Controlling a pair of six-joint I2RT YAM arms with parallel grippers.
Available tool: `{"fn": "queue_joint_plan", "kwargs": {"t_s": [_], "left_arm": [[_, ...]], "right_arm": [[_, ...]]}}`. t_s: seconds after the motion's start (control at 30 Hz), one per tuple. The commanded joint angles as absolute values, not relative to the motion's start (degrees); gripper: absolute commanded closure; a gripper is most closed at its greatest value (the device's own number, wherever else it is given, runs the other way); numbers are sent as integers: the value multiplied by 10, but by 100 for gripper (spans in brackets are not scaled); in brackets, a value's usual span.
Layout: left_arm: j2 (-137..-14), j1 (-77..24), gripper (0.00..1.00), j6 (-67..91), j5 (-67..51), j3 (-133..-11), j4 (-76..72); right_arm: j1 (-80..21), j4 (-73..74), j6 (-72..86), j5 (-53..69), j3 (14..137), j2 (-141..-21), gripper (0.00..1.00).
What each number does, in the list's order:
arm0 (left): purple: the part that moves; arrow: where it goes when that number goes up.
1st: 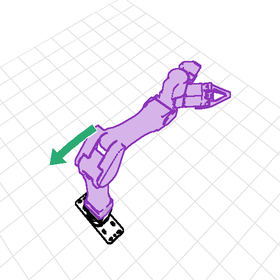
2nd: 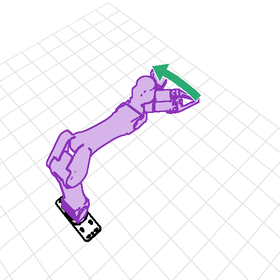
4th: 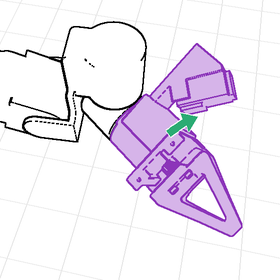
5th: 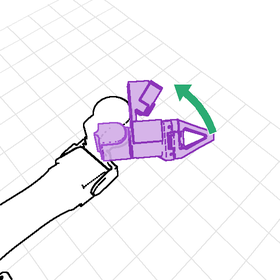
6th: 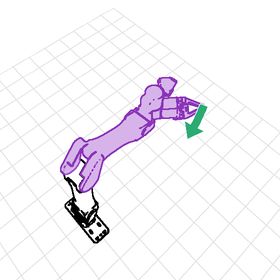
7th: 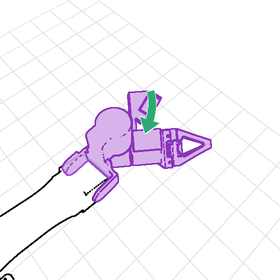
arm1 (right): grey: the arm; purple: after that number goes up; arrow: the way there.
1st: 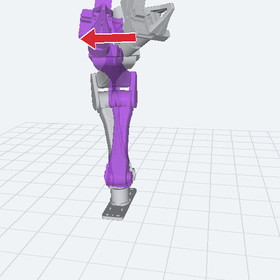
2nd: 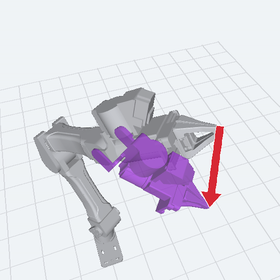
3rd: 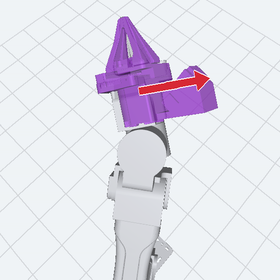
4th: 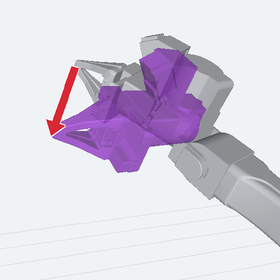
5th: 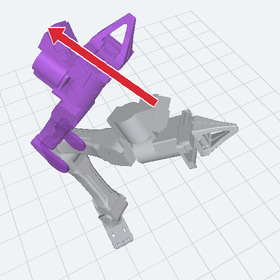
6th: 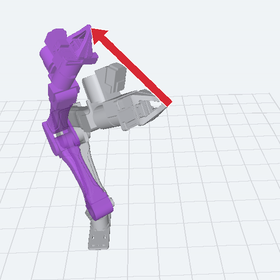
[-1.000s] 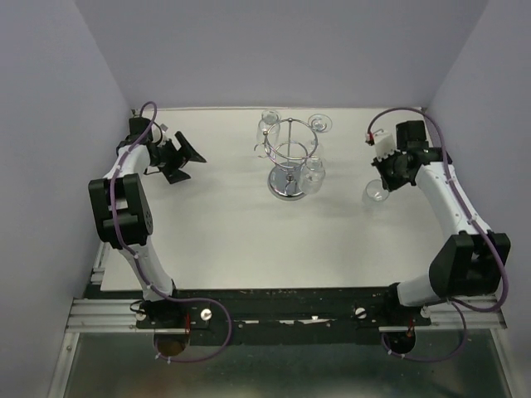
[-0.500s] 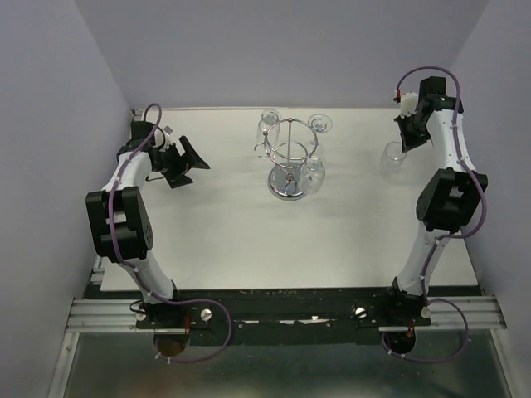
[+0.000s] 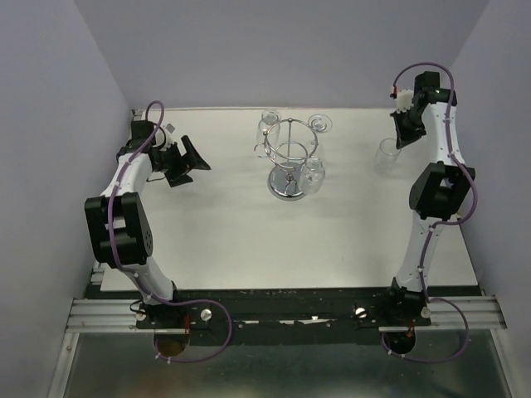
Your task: Take the wine glass off the wine glass rack
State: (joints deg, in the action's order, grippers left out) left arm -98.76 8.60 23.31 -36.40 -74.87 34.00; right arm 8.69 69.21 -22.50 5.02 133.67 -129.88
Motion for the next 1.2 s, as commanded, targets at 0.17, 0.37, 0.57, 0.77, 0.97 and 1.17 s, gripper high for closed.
{"fn": "queue_joint_plan", "kwargs": {"t_s": [0.17, 0.37, 0.57, 0.77, 0.97, 1.17], "left_arm": [[-965, 83, 1, 226, -347, -739, 342], [-962, 81, 1, 224, -345, -736, 345], [-949, 75, 1, 214, -338, -734, 352], [-940, 57, 1, 178, -342, -738, 356], [-933, 33, 1, 145, -366, -749, 354], [-886, 32, 1, 138, -386, -709, 282]], "right_arm": [[87, 718, -208, 68, 1348, -1321, 99], [87, 715, -206, 62, 1346, -1326, 99], [87, 710, -203, 56, 1345, -1331, 98], [88, 708, -200, 46, 1342, -1332, 74], [91, 698, -194, 31, 1350, -1318, 56], [91, 697, -187, 35, 1352, -1289, 45]]}}
